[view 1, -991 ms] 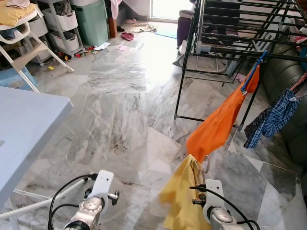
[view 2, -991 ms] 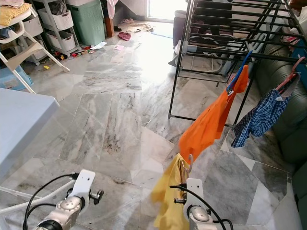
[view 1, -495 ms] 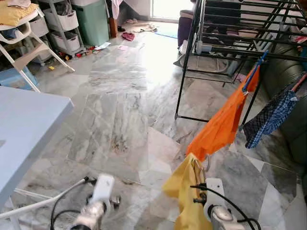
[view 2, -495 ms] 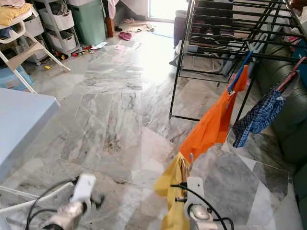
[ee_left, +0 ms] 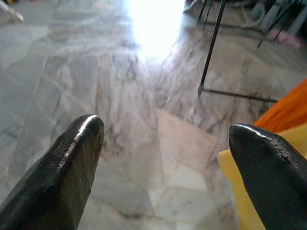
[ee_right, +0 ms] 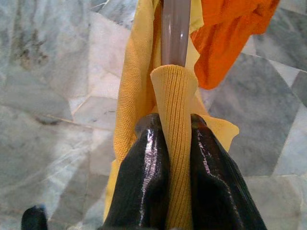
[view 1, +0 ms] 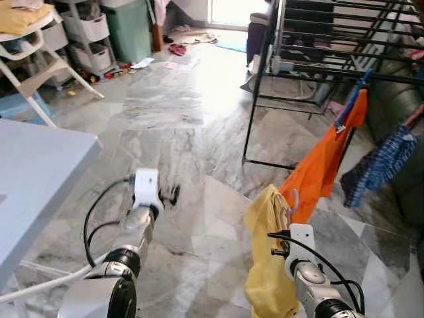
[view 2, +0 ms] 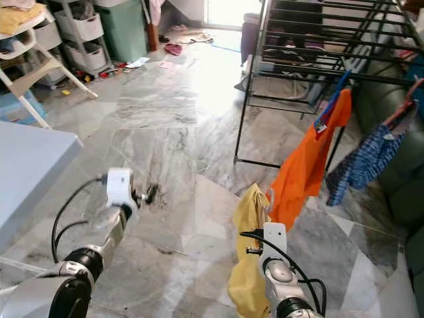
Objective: Hang hanger
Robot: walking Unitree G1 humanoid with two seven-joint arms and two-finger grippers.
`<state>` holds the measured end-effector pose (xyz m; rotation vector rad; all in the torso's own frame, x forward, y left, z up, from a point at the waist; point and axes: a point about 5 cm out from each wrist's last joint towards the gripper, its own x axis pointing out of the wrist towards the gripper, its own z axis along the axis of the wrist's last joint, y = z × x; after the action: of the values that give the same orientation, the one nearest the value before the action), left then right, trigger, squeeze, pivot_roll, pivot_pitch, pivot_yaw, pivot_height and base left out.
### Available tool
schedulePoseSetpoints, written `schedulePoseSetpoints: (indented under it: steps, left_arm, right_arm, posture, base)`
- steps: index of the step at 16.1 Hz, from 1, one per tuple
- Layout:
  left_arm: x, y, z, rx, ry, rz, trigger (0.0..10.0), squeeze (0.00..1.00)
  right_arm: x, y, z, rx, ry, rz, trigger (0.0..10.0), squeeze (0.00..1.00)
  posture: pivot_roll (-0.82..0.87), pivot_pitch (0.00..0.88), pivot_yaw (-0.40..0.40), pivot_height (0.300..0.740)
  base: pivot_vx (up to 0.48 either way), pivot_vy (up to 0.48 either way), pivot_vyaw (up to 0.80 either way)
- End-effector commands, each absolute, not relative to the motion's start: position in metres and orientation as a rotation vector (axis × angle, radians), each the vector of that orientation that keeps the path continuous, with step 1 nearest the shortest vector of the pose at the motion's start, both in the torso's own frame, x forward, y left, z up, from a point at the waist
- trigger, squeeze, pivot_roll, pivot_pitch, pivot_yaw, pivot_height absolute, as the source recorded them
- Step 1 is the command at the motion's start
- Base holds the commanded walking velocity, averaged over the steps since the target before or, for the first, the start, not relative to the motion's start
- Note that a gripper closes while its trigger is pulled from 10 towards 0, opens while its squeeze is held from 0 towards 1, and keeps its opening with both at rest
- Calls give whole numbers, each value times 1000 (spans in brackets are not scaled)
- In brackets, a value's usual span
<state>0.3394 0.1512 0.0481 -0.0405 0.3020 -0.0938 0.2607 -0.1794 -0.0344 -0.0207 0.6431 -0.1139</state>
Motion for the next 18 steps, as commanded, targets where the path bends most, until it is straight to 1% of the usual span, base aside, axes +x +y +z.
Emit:
schedulePoseSetpoints:
  steps: [1,2,3,4,5,6,8,9,10,11,12,14,18]
  left_arm:
    - [338,157,49,-28,270,-69,10000,0]
    - [340,160,53,-12,235,-66,10000,0]
    - [340,167,60,15,172,-62,10000,0]
    - [340,168,60,20,164,-61,10000,0]
    - [335,177,60,42,128,-50,10000,0]
    - [325,188,56,76,97,-42,10000,0]
    - [304,203,42,104,105,-30,10000,0]
    - [285,213,25,143,156,-20,10000,0]
    - [277,217,19,155,175,-12,10000,0]
    - [255,228,-2,150,270,55,10000,0]
    - [247,231,-12,135,339,85,10000,0]
    - [236,229,-26,143,439,89,10000,0]
    - [223,207,-53,80,678,32,10000,0]
  right_arm:
    - [280,-185,-15,-2,518,-153,10000,0]
    - [287,-186,-7,-1,470,-156,10000,0]
    - [301,-187,11,3,362,-150,10000,0]
    - [303,-186,14,6,344,-148,10000,0]
    - [309,-186,24,-7,279,-135,10000,0]
    - [311,-184,33,-20,211,-113,10000,0]
    - [305,-180,34,-11,169,-102,10000,0]
    - [296,-176,25,-3,191,-93,10000,0]
    - [292,-175,21,-2,201,-89,10000,0]
    - [276,-173,3,1,271,-92,10000,0]
    - [270,-172,-4,2,306,-88,10000,0]
    - [262,-169,-15,4,377,-67,10000,0]
    - [252,-169,-34,35,530,-77,10000,0]
  posture:
    - [-114,29,-19,740]
    - [-115,33,-19,740]
    - [-116,36,-21,740]
    - [-116,36,-21,740]
    - [-119,43,-18,740]
    - [-116,50,-15,740]
    - [-108,63,-16,740]
    - [-104,71,-19,740]
    - [-104,73,-21,740]
    - [-95,80,-27,740]
    - [-91,81,-33,740]
    - [-91,81,-38,740]
    - [-87,69,-53,740]
  base:
    - [0,0,0]
    - [0,0,0]
    - [0,0,0]
    - [0,0,0]
    - [0,0,0]
    - [0,0,0]
    - [0,0,0]
    - [0,0,0]
    - [0,0,0]
    - [0,0,0]
    - [0,0,0]
    - [0,0,0]
    - [0,0,0]
